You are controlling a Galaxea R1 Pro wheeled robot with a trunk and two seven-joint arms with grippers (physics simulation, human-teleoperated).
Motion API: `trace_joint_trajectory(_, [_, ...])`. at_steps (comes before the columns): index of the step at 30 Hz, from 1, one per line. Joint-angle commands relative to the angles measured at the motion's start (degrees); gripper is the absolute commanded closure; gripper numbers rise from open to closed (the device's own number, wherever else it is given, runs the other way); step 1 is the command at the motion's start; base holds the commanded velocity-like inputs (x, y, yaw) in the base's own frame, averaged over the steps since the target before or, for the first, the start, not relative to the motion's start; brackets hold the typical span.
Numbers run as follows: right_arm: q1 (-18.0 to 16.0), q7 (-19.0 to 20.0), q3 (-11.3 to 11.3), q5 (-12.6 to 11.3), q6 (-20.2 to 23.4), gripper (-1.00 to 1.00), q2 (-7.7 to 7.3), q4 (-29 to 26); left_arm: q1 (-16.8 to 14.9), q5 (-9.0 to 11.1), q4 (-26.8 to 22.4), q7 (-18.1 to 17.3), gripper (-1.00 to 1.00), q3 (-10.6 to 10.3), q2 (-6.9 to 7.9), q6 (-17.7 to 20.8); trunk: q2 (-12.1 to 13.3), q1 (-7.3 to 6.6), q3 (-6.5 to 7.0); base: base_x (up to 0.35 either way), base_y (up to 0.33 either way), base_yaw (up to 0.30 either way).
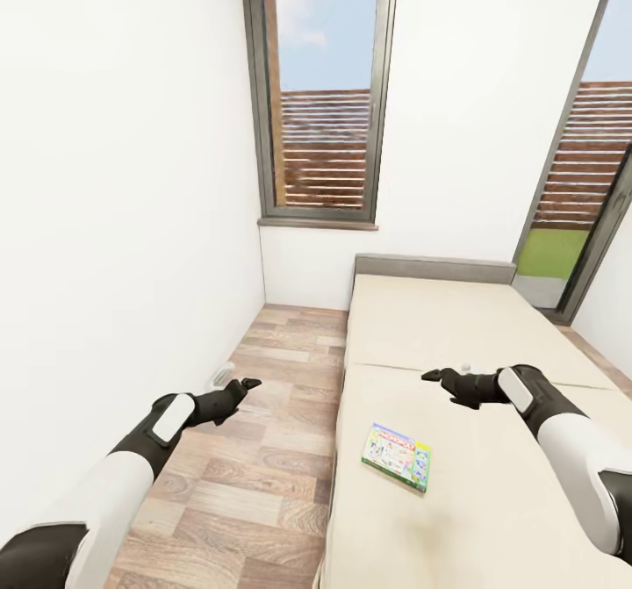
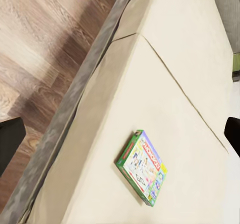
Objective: Put all the toys in the child's room - the three board games (two on the bed and one on the table), the two jigsaw puzzles on the table, and the tennis ball on the table - inside the toy box on the table in the child's room.
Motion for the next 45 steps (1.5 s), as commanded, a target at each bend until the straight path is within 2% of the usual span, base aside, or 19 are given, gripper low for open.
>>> trace_joint_trajectory(1, [-0.03,0.25,-0.42,0.35,0.32,-1.0,0.03,-0.05,-0.05,0.06,0.01,-0.12,-1.0,0.14,0.0,0.29,-0.45,0.23,-0.25,0.0,0.0,0.0])
trace_joint_trajectory(6, [0.16,2.13,-0.96,0.3,0.34,-1.0,-0.47,-0.77,-0.71,-0.51,1.5,-1.02,-1.0,0.36,0.06,-1.05,-2.46,1.32,-1.15,0.0,0.0,0.0])
trace_joint_trajectory(9, [0.27,3.23,-2.78,0.22,0.39,-1.0,-1.25,-0.99,-0.99,-0.64,2.26,-1.61,-1.0,0.49,0.16,-2.03,-3.66,1.98,-1.68,0.0,0.0,0.0])
trace_joint_trajectory(12, [0.31,3.51,-3.55,0.21,0.37,-1.0,-1.4,-1.04,-1.05,-0.77,2.42,-1.7,-1.0,0.52,0.1,-2.34,-4.87,2.64,-2.22,0.0,0.0,0.0])
trace_joint_trajectory(14, [0.41,3.96,-5.0,0.19,0.24,-1.0,-1.6,-1.13,-1.15,-0.98,2.65,-1.57,-1.0,0.51,-0.04,-2.91,-5.67,3.08,-2.58,0.0,0.0,0.0])
trace_joint_trajectory(22, [0.75,4.42,-7.21,0.24,-0.1,-1.0,-1.85,-1.29,-2.12,-0.78,3.52,-1.2,-1.0,0.75,-0.25,-3.41,-8.88,4.84,-4.02,0.0,0.0,0.0])
trace_joint_trajectory(28, [0.86,4.38,-7.63,0.45,-0.21,-1.0,-1.72,-1.52,-3.96,-0.26,4.7,-1.11,-1.0,0.94,-0.52,-3.44,-11.28,6.16,-5.1,0.0,0.0,0.0])
trace_joint_trajectory(30, [0.9,4.19,-7.72,0.63,-0.26,-1.0,-1.65,-1.57,-4.82,-0.03,5.78,-1.07,-1.0,0.98,-1.03,-3.57,-12.08,6.6,-5.45,0.0,0.0,0.0])
trace_joint_trajectory(45, [0.9,3.77,-8.19,0.45,1.93,-1.0,-1.79,-1.43,-6.17,0.44,8.11,-1.69,-1.0,1.24,-1.84,-3.54,-18.1,9.89,-8.15,0.0,0.0,0.0])
